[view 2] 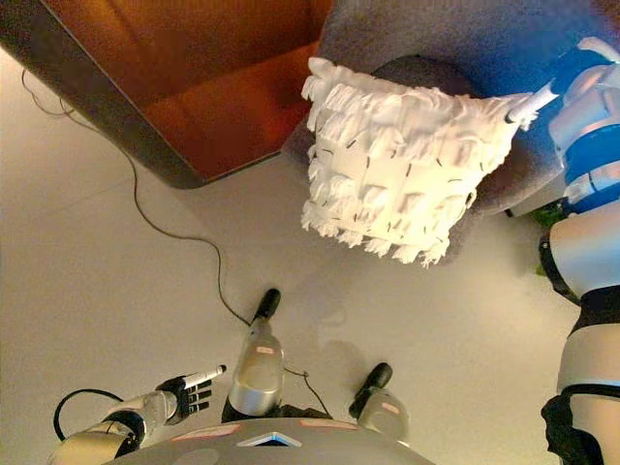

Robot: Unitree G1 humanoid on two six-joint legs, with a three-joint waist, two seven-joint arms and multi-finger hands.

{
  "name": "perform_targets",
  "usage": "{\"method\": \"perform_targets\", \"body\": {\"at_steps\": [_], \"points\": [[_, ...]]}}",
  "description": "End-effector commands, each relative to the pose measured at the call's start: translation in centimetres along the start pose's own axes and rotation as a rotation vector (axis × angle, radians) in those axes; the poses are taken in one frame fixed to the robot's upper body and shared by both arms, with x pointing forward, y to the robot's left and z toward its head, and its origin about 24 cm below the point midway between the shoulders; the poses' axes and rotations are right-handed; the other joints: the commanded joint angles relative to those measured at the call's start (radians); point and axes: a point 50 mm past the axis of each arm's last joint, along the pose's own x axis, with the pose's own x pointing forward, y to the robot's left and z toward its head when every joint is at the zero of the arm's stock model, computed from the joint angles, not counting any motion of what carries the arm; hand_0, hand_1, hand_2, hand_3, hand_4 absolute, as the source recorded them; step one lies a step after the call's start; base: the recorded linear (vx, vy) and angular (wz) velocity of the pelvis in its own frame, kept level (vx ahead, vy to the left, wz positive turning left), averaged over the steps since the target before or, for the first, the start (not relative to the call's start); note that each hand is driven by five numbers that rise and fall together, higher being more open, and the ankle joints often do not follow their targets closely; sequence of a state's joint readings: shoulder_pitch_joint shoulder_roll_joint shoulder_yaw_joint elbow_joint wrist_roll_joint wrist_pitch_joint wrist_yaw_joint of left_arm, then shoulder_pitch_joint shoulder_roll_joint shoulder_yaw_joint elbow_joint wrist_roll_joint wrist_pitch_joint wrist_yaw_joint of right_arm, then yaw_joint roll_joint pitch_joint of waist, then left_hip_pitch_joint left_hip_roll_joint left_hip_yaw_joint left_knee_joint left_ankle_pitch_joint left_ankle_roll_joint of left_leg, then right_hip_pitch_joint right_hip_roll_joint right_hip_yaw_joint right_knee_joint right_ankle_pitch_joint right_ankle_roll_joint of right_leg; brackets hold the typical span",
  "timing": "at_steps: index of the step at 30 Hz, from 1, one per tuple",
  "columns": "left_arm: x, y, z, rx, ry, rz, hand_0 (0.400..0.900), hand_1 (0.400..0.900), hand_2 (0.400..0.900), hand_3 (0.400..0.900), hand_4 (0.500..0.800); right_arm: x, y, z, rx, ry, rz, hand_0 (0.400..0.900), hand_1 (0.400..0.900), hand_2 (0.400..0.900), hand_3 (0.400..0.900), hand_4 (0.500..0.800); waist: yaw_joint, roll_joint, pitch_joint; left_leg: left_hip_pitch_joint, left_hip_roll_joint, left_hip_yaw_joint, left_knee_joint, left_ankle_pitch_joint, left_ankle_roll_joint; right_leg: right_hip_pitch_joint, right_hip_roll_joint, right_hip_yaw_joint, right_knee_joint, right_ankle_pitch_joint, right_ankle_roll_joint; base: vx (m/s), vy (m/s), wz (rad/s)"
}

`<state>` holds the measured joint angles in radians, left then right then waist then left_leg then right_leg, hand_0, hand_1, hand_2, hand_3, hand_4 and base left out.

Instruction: Pick up the pillow and put it on the sofa.

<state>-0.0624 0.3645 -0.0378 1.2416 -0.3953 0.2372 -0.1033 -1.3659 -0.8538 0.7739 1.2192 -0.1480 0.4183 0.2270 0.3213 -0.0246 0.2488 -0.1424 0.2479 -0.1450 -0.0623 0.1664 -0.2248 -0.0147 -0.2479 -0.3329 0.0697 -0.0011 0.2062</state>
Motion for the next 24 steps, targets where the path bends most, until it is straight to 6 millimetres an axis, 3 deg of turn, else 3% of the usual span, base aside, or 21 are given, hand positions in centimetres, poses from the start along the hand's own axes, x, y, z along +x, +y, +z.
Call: {"method": "perform_targets", "body": {"at_steps": [1, 5, 9, 12, 16, 18, 21, 24], "points": [[-0.8, 4.2, -3.3, 0.092, 0.148, 0.122, 0.900, 0.900, 0.900, 0.900, 0.800, -0.4, -3.8, -4.6, -0.069, 0.145, -0.127, 0.900, 0.900, 0.900, 0.900, 0.800, -0.035, -0.039, -0.166, 0.083, 0.084, 0.078, -0.015, -0.049, -0.003, -0.006, -0.090, 0.035, 0.001, 0.015, 0.036, 0.13, 0.036, -0.22], [-0.8, 4.2, -3.2, 0.101, 0.167, 0.117, 0.900, 0.900, 0.900, 0.900, 0.800, 0.2, -2.1, -6.3, -0.054, 0.145, -0.066, 0.900, 0.900, 0.900, 0.900, 0.800, -0.060, -0.037, -0.213, 0.118, 0.077, 0.110, -0.025, -0.055, -0.001, 0.043, -0.089, 0.037, -0.042, 0.028, 0.044, 0.07, 0.022, -0.14], [-0.8, 4.0, -1.8, 0.101, 0.154, 0.100, 0.900, 0.900, 0.900, 0.900, 0.800, 1.1, 1.6, -7.8, -0.004, 0.083, 0.008, 0.900, 0.900, 0.900, 0.900, 0.800, -0.098, -0.034, -0.248, 0.146, 0.059, 0.148, -0.025, -0.070, 0.003, 0.084, -0.085, 0.048, -0.094, 0.054, 0.051, -0.02, 0.018, -0.16], [-0.7, 3.4, -1.1, 0.091, 0.139, 0.087, 0.900, 0.900, 0.900, 0.900, 0.800, 1.4, 6.0, -8.5, 0.066, 0.014, 0.082, 0.900, 0.900, 0.900, 0.900, 0.800, -0.125, -0.028, -0.259, 0.169, 0.049, 0.170, -0.025, -0.082, 0.008, 0.091, -0.082, 0.067, -0.114, 0.068, 0.054, -0.03, 0.025, -0.20], [-0.5, 2.3, -0.6, 0.094, 0.125, 0.071, 0.900, 0.900, 0.900, 0.900, 0.800, 0.6, 14.7, -10.6, 0.141, -0.021, 0.219, 0.900, 0.900, 0.900, 0.900, 0.800, -0.161, -0.021, -0.262, 0.194, 0.045, 0.197, -0.025, -0.099, 0.015, 0.090, -0.079, 0.092, -0.121, 0.072, 0.053, -0.04, 0.024, -0.21], [-0.3, 1.6, -0.6, 0.090, 0.115, 0.066, 0.900, 0.900, 0.900, 0.900, 0.800, -1.2, 20.8, -12.1, 0.191, -0.018, 0.330, 0.900, 0.900, 0.900, 0.900, 0.800, -0.182, -0.017, -0.258, 0.208, 0.040, 0.205, -0.025, -0.112, 0.021, 0.087, -0.076, 0.104, -0.120, 0.072, 0.051, -0.04, 0.005, -0.17], [0.0, 0.5, -1.0, 0.083, 0.111, 0.051, 0.900, 0.900, 0.900, 0.900, 0.800, -4.8, 27.8, -14.1, 0.230, -0.019, 0.495, 0.900, 0.900, 0.900, 0.900, 0.800, -0.203, -0.015, -0.255, 0.224, 0.035, 0.217, -0.025, -0.125, 0.029, 0.089, -0.075, 0.116, -0.120, 0.070, 0.048, -0.02, 0.002, -0.13], [0.2, -0.7, -1.2, 0.088, 0.100, 0.039, 0.900, 0.900, 0.900, 0.900, 0.800, -8.5, 33.0, -15.5, 0.237, -0.003, 0.612, 0.900, 0.900, 0.900, 0.900, 0.800, -0.213, -0.014, -0.250, 0.237, 0.029, 0.227, -0.019, -0.139, 0.037, 0.094, -0.077, 0.121, -0.124, 0.072, 0.047, -0.02, -0.006, -0.08]]}}
